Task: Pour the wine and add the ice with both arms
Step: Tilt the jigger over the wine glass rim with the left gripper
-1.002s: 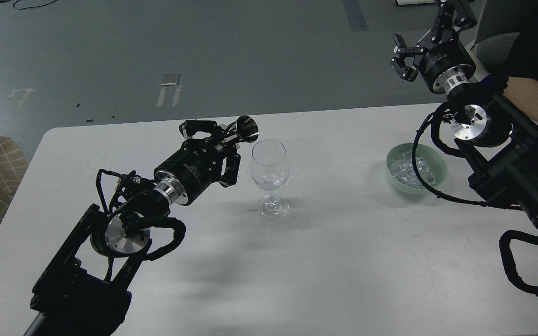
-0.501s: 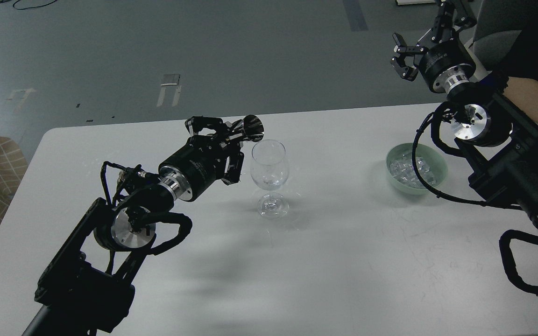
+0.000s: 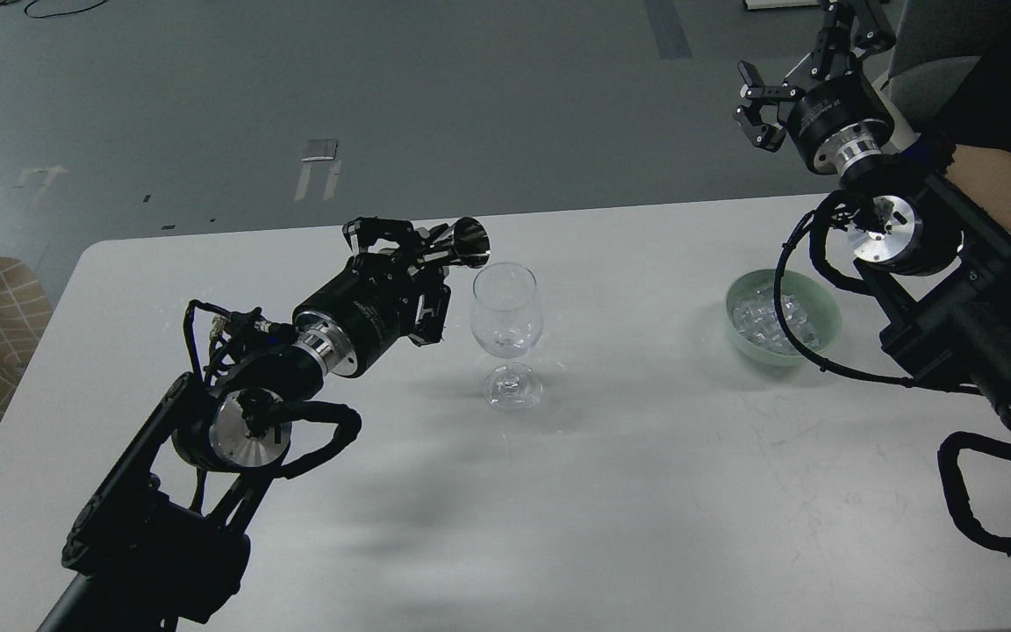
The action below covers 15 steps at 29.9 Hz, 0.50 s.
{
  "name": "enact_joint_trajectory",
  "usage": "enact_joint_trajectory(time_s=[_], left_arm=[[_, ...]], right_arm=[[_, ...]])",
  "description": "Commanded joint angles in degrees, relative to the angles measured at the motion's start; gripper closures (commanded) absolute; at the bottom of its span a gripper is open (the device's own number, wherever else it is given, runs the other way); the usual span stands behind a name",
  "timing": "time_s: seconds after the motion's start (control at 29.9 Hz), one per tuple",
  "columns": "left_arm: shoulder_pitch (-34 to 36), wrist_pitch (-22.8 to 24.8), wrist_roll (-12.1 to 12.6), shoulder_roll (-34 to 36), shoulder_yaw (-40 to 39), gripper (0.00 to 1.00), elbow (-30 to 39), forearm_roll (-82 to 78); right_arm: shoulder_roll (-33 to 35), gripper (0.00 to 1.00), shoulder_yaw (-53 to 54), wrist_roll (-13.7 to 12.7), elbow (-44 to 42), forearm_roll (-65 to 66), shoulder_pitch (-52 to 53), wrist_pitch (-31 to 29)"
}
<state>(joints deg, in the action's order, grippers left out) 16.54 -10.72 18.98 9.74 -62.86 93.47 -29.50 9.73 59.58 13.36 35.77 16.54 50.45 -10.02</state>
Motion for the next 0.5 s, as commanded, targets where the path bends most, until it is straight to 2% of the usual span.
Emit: enact_joint_trajectory(time_s=[0.0,0.23,0.47], left_arm=[[0.24,0.18,0.09,0.11,0.01,0.93,-0.04,-1.08],[0.51,0.62,0.18,1.86,0.1,0.93,0.05,-3.02],[1.74,0.62,0.27,3.62,3.88,0.93,0.4,-4.07]], right_arm=[[0.03,0.0,0.01,0.0,0.0,-0.01,0.0,0.0],[-0.06,0.0,0.01,0.0,0.09,-0.01,0.0,0.0],[-0.06,0.0,0.01,0.0,0.09,-0.01,0.0,0.0]])
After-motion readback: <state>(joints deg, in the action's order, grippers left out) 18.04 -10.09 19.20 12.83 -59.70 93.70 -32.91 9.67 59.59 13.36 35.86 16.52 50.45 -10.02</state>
